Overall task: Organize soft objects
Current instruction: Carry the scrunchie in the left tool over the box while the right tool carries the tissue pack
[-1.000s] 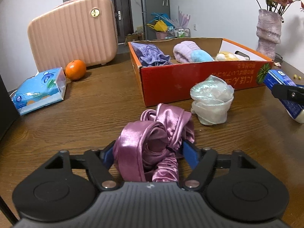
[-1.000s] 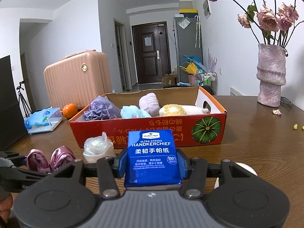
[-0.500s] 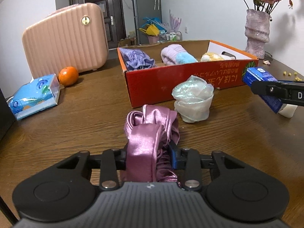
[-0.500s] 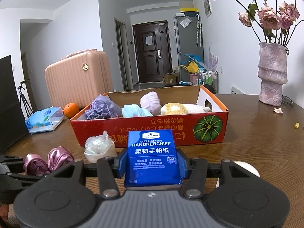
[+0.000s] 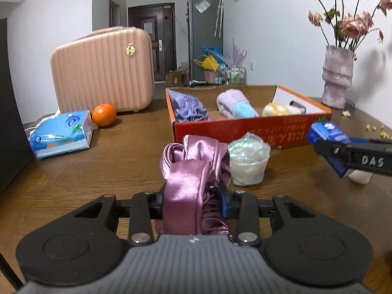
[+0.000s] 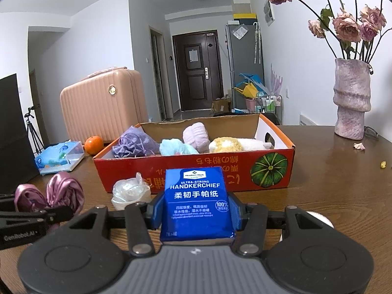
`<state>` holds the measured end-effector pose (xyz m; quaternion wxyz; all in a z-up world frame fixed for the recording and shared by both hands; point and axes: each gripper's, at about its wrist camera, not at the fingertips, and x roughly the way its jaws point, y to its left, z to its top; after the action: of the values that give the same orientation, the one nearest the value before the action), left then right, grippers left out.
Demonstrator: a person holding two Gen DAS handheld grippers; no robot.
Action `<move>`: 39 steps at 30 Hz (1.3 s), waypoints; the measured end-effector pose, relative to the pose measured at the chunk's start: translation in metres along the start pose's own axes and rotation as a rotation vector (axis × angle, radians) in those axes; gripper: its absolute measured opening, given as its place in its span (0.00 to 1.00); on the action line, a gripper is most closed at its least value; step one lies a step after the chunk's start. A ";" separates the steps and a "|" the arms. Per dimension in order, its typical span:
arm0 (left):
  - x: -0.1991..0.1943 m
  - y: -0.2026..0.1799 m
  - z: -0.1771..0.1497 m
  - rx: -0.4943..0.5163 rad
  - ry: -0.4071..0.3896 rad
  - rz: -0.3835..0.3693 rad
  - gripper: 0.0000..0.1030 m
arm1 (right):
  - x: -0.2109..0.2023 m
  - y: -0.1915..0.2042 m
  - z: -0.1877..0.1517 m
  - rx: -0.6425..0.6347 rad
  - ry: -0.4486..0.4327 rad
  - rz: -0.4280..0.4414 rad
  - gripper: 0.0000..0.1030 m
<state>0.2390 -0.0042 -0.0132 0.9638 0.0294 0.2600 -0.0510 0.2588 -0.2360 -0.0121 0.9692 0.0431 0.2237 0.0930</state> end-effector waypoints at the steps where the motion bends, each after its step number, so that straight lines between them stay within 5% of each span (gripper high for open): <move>1: -0.003 -0.001 0.001 -0.009 -0.007 -0.003 0.36 | 0.000 0.000 0.000 0.000 -0.001 0.000 0.49; 11: -0.031 -0.023 0.010 -0.040 -0.098 -0.059 0.36 | -0.009 -0.002 0.004 0.007 -0.040 0.008 0.49; 39: -0.005 -0.047 0.070 -0.101 -0.171 -0.016 0.36 | -0.015 -0.011 0.045 -0.082 -0.191 -0.017 0.49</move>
<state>0.2645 -0.0562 0.0484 0.9823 -0.0258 0.1793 -0.0476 0.2676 -0.2516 0.0335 0.9879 0.0102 0.1265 0.0892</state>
